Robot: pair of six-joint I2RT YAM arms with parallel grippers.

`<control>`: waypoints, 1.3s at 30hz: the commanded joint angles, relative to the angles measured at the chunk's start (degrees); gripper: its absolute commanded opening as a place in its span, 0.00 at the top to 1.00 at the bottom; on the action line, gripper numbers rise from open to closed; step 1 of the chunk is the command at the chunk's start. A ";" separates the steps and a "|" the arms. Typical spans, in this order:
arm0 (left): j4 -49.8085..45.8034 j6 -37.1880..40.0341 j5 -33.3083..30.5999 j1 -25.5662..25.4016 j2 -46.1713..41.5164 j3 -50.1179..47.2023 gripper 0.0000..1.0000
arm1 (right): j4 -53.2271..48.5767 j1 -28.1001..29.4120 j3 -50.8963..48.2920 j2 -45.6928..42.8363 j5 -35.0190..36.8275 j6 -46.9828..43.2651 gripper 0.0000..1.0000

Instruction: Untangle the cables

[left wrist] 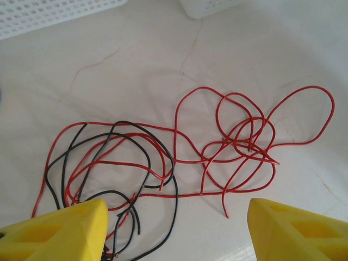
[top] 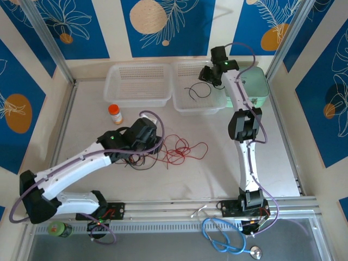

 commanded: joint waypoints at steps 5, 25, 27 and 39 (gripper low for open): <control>-1.65 -2.23 6.55 -1.81 10.04 2.92 0.34 | 4.48 1.29 -21.66 -23.74 -1.94 0.79 0.55; 14.59 -6.73 18.75 -2.37 30.36 7.24 0.36 | 15.10 3.06 -81.95 -74.11 1.26 5.79 0.57; 13.67 -7.19 18.83 -2.18 31.59 8.32 0.37 | 14.13 2.53 -83.54 -76.32 1.39 5.79 0.57; 6.36 -10.28 19.57 -1.96 33.73 10.90 0.38 | 12.18 -0.43 -87.25 -81.65 0.66 5.96 0.57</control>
